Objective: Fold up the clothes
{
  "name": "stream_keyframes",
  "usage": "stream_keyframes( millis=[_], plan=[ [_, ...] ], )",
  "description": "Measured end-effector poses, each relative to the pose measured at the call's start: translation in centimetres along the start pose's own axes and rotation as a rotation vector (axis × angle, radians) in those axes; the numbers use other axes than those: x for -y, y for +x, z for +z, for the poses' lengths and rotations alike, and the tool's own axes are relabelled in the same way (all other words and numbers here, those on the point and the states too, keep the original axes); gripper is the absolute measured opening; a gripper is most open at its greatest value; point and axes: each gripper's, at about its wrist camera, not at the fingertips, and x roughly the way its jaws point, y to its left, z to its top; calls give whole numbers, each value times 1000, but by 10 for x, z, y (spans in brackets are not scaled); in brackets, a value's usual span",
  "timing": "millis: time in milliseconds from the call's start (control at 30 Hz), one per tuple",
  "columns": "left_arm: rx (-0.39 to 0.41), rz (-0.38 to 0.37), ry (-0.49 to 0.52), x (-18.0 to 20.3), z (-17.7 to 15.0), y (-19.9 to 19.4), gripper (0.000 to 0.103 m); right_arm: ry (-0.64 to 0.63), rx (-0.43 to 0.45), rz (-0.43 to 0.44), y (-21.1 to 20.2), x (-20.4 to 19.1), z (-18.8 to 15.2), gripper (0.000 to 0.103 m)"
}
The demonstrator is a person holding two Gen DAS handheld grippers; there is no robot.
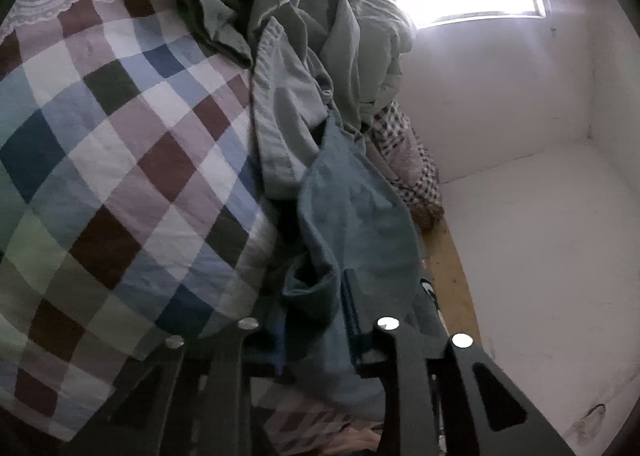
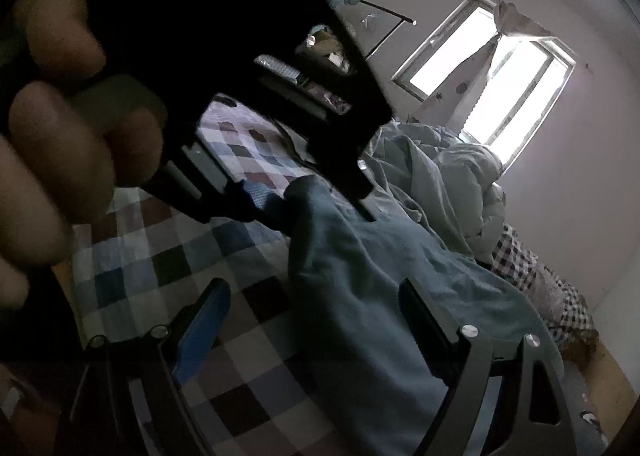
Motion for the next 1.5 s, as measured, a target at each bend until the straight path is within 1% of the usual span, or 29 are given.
stream_keyframes(
  millis=[67,233,467,800,833,900,933,967,1000,1067,1133,1200,1267,1333,1500],
  plan=[
    [3,-1,7,1,0,-1,13,7,-4,1,1,2,0,89],
    [5,-4,19,4,0,-3,8,-12,-4,-6,-1,-2,-1,89],
    [9,-23,8,4,2,-7,8,-33,-9,-14,2,-6,-3,89],
    [-8,15,3,1,2,-9,8,-58,-13,-109,4,-5,-1,87],
    [-10,18,3,0,2,-9,8,-55,-17,-114,5,-2,-1,85],
    [-9,15,-4,-1,2,-11,8,-41,-31,-121,7,2,0,62],
    [-7,9,-10,-1,2,-12,8,-36,-44,-118,9,4,0,43],
    [-9,-1,-20,-2,2,-12,9,-31,-54,-115,10,5,0,34],
    [-7,-4,-29,-3,2,-13,12,-26,-55,-107,9,6,0,31],
    [1,-8,-47,-6,3,-15,23,-15,-56,-91,7,6,1,18],
    [22,-24,-83,-10,3,-20,48,1,-61,-68,6,9,3,16],
    [31,-40,-106,-13,3,-22,60,39,-65,-35,6,16,5,14],
    [27,-59,-125,-15,1,-21,63,74,-67,-18,6,24,6,9],
    [13,-55,-115,-12,-1,-18,63,102,-67,-9,5,30,8,6],
    [-22,-62,-79,0,-7,-3,63,121,-58,-7,3,33,12,5]
  ],
)
